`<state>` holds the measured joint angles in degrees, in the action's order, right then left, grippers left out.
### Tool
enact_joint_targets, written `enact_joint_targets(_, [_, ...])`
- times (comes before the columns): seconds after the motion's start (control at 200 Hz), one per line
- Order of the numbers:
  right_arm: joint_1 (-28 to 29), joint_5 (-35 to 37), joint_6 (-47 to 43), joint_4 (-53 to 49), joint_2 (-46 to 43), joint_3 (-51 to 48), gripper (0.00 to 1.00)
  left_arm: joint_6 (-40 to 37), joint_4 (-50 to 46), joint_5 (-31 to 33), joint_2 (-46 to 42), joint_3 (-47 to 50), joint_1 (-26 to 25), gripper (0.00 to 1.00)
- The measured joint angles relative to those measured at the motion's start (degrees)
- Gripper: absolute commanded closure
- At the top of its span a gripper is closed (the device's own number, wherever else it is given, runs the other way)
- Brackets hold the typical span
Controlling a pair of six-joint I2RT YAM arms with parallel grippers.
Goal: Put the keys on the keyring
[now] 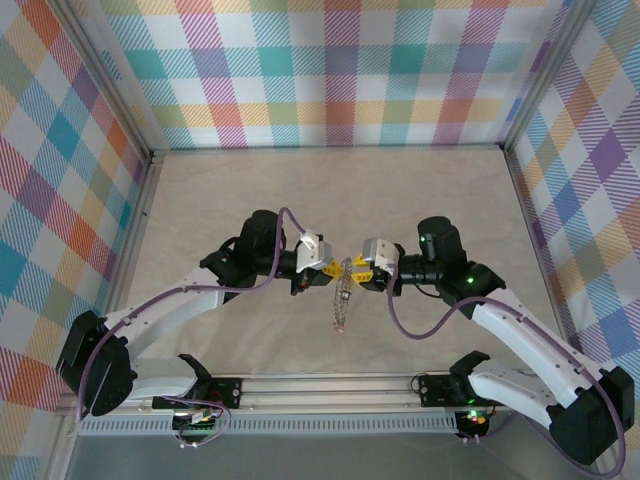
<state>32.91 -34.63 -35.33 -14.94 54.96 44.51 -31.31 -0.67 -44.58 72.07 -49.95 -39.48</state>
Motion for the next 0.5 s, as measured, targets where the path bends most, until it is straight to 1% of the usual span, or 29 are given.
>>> enact_joint_targets(0.105, [0.0,-1.38,0.59,0.7,0.46,-0.07,0.81,0.7,1.31,-0.02,0.0,0.11,0.02,1.0])
enact_joint_targets(0.4, [0.0,-1.79,0.61,1.49,1.64,-1.42,0.8,2.43,4.15,-0.42,-0.11,1.4,0.04,1.0])
enact_joint_targets(0.5, [0.0,-1.84,0.7,1.64,1.55,-2.23,0.77,2.93,4.39,-0.42,-0.13,1.81,0.04,1.0])
